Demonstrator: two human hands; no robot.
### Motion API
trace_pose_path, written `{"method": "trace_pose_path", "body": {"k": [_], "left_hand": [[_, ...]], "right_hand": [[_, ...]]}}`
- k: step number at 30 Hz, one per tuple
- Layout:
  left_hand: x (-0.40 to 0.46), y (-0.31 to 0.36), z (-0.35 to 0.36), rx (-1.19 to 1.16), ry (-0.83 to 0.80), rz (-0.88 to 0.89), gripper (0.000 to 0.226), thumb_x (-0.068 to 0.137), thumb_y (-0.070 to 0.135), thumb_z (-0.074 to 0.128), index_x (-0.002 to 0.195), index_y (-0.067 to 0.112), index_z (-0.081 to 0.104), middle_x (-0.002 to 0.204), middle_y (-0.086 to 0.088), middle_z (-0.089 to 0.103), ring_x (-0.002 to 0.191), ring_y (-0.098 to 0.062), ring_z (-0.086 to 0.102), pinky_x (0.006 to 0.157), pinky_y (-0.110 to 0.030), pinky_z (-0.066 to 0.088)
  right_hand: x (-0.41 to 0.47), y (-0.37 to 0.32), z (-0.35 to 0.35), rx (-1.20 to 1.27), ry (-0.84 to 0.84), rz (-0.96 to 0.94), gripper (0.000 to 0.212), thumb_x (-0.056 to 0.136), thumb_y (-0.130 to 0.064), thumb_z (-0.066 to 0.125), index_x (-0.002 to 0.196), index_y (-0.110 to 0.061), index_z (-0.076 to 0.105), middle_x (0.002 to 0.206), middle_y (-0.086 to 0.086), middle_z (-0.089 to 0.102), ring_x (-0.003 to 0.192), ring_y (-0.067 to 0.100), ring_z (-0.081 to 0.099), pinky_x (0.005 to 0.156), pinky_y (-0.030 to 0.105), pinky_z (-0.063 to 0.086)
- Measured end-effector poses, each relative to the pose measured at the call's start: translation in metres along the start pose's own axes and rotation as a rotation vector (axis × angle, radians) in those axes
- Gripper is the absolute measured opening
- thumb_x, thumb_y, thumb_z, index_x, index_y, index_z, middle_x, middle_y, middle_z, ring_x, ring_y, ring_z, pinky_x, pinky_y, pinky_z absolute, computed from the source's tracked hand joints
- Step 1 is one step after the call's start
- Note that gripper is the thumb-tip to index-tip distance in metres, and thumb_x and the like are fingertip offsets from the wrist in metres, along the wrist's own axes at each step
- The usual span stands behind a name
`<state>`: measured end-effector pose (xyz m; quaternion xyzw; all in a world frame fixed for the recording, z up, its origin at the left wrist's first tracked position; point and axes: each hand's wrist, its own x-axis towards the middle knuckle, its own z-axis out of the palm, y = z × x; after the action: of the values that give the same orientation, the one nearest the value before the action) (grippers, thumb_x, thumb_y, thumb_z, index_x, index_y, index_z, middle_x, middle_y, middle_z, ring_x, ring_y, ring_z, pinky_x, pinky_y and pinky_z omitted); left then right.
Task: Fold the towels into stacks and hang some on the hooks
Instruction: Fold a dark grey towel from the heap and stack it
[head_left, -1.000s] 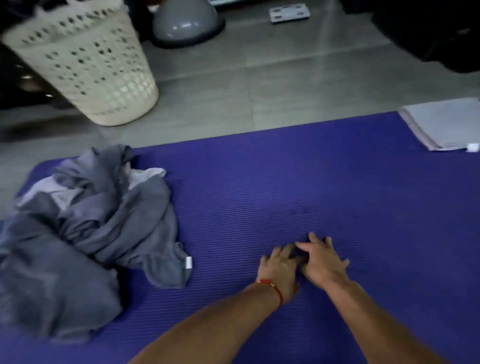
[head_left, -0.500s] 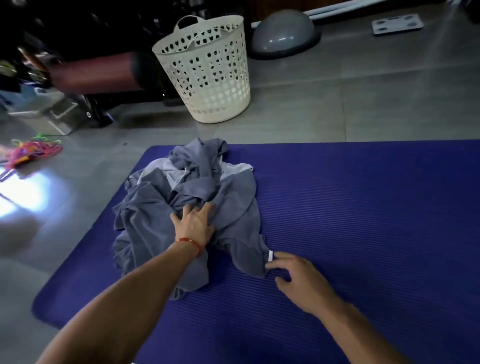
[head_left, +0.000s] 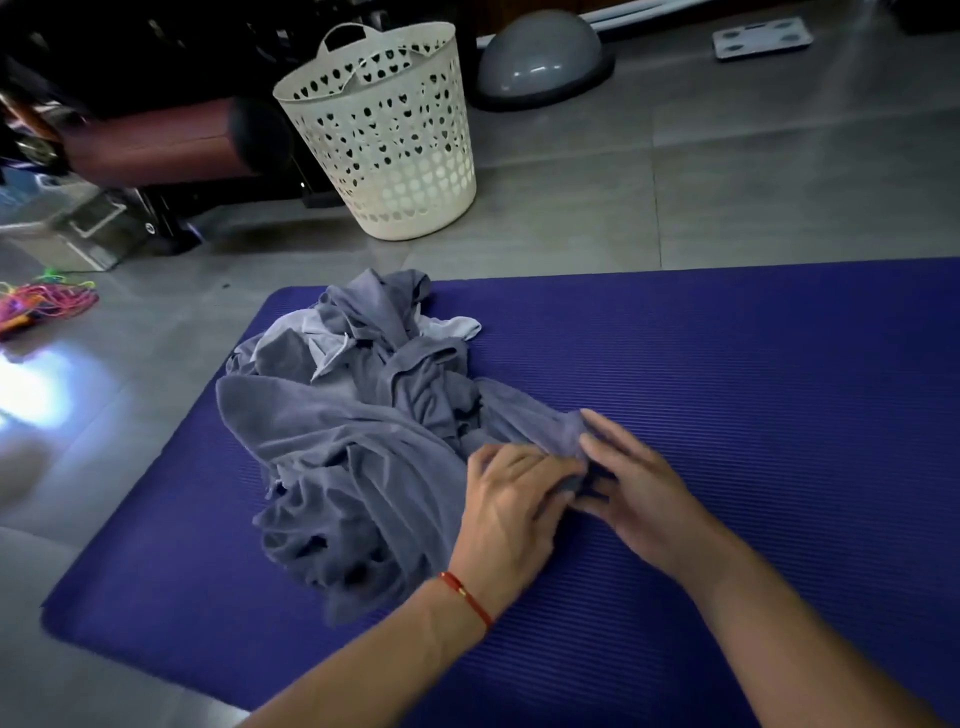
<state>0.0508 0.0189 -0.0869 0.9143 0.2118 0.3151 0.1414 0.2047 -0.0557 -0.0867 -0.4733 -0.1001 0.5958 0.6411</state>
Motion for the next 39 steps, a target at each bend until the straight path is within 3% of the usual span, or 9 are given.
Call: {"method": "trace_pose_path", "body": {"k": [9,15,21,26,28,31,34,36,39], "left_hand": [[-0.047,-0.069,-0.025,0.630,-0.640,-0.202,0.083,0.071,0.048,0.076,0.145,0.042,0.039,0.150,0.007,0.041,0.139,-0.032,0.037,0.099,-0.074,0.032],[-0.001,-0.088,-0.043,0.522,-0.476,-0.034,0.039,0.080,0.024,0.044,0.117,0.027,0.053,0.123,0.002,0.054,0.114,-0.031,0.050,0.082,-0.049,0.052],[0.071,-0.150,-0.069,0.646,-0.550,-0.157,0.070,0.065,0.028,0.085,0.129,0.025,0.058,0.134,-0.004,0.057,0.119,-0.034,0.049,0.092,-0.053,0.050],[0.076,-0.107,-0.030,0.739,-0.653,-0.252,0.096,0.064,0.043,0.084,0.147,0.038,0.035,0.153,0.000,0.034,0.142,-0.034,0.027,0.106,-0.072,0.026],[0.054,-0.077,-0.006,0.645,-0.688,-0.208,0.092,0.069,0.050,0.072,0.149,0.040,0.027,0.157,0.001,0.024,0.148,-0.036,0.014,0.107,-0.079,0.014],[0.019,-0.060,0.012,0.620,-0.734,-0.261,0.088,0.077,0.060,0.061,0.153,0.037,0.024,0.164,-0.001,0.014,0.153,-0.038,-0.001,0.107,-0.082,0.002],[-0.006,-0.061,0.009,0.661,-0.714,-0.178,0.087,0.074,0.064,0.065,0.151,0.035,0.034,0.158,-0.004,0.031,0.151,-0.041,0.014,0.107,-0.082,0.007],[-0.013,-0.070,0.005,0.677,-0.663,-0.111,0.085,0.074,0.057,0.069,0.149,0.037,0.036,0.143,-0.006,0.046,0.142,-0.041,0.032,0.105,-0.081,0.017],[-0.010,-0.086,-0.001,0.699,-0.575,-0.086,0.086,0.071,0.046,0.077,0.148,0.040,0.040,0.124,-0.007,0.051,0.121,-0.038,0.046,0.101,-0.079,0.025]], "right_hand": [[-0.010,-0.030,-0.054,-0.374,0.411,-0.119,0.047,0.086,0.019,0.043,0.088,-0.011,0.078,0.103,0.009,0.076,0.098,0.021,0.069,0.093,0.042,0.054],[-0.019,-0.079,-0.084,-0.811,0.557,-0.341,0.053,0.081,0.003,0.040,0.074,-0.034,0.078,0.086,-0.009,0.074,0.086,0.014,0.063,0.072,0.032,0.045],[-0.059,-0.116,-0.125,-1.181,0.784,-0.370,0.035,0.092,-0.014,0.045,0.074,-0.024,0.074,0.083,0.001,0.072,0.066,0.026,0.055,0.057,0.033,0.039],[-0.037,-0.052,-0.120,-1.855,0.472,0.205,0.067,0.088,-0.072,0.039,0.147,-0.040,0.041,0.158,0.006,0.039,0.140,0.036,0.035,0.110,0.058,0.032],[-0.018,-0.013,-0.093,-1.959,0.262,0.110,0.084,0.091,-0.077,0.041,0.159,-0.042,0.009,0.171,0.000,-0.001,0.156,0.036,-0.005,0.116,0.070,0.007],[0.011,0.031,-0.059,-1.824,0.115,0.017,0.100,0.094,-0.064,0.057,0.158,-0.045,-0.017,0.169,-0.002,-0.023,0.157,0.034,-0.004,0.117,0.068,0.012],[0.031,0.046,-0.054,-1.761,0.184,0.023,0.097,0.098,-0.033,0.064,0.158,-0.046,-0.011,0.170,0.011,0.008,0.148,0.040,0.030,0.113,0.056,0.034],[0.031,0.040,-0.067,-1.719,0.191,-0.189,0.075,0.095,-0.015,0.062,0.156,-0.040,0.027,0.147,0.006,0.053,0.129,0.031,0.055,0.097,0.043,0.050],[0.013,0.006,-0.097,-1.770,0.229,-0.273,0.060,0.093,-0.003,0.054,0.143,-0.037,0.052,0.127,-0.002,0.066,0.115,0.027,0.058,0.087,0.040,0.051]]}}
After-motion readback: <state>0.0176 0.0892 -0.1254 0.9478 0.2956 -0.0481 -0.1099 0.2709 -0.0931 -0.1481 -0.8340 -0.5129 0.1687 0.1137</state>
